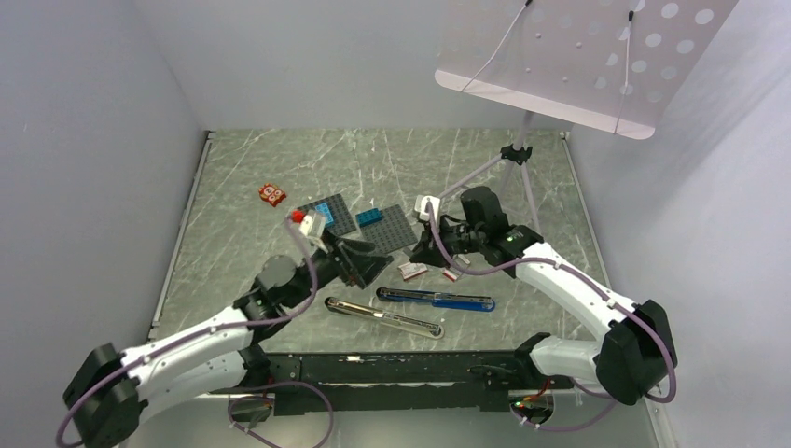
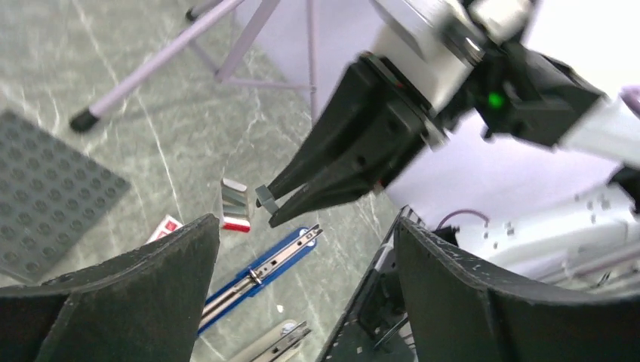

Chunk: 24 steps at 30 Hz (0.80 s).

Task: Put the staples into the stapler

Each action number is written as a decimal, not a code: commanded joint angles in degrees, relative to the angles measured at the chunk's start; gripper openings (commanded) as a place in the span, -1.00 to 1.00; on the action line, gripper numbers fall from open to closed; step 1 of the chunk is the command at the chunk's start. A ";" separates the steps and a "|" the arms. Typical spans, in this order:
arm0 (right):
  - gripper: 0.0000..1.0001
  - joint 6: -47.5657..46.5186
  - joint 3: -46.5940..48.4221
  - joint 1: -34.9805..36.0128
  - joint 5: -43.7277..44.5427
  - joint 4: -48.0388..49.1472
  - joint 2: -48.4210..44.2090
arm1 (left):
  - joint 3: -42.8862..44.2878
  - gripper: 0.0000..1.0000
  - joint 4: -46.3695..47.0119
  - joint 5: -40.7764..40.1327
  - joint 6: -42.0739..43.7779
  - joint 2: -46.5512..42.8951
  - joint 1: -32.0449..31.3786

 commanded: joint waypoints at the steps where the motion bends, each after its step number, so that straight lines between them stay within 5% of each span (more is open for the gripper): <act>1: -0.88 3.16 0.21 -2.32 -15.28 1.94 -2.44 | -7.81 0.92 11.70 8.23 25.02 -11.16 -0.07; 5: -0.88 1.99 0.96 -2.50 -24.77 0.81 -2.60 | -14.76 0.99 13.98 14.56 38.14 -22.94 -0.02; 9: -0.87 -1.53 1.84 -2.33 -31.46 -1.25 -2.33 | -17.47 0.99 16.61 20.07 40.61 -25.14 0.07; 13: -0.87 -6.45 2.34 -1.45 -35.21 -4.60 -2.50 | -17.29 0.95 29.25 24.79 35.59 -15.95 0.14; 19: -0.86 -13.48 2.74 -0.67 -37.32 -9.65 -2.85 | -14.50 0.57 49.30 28.45 26.88 1.51 0.15; 24: -0.86 -14.65 2.38 -0.15 -35.69 -9.62 -3.63 | -11.17 0.40 54.33 30.07 22.34 9.36 0.14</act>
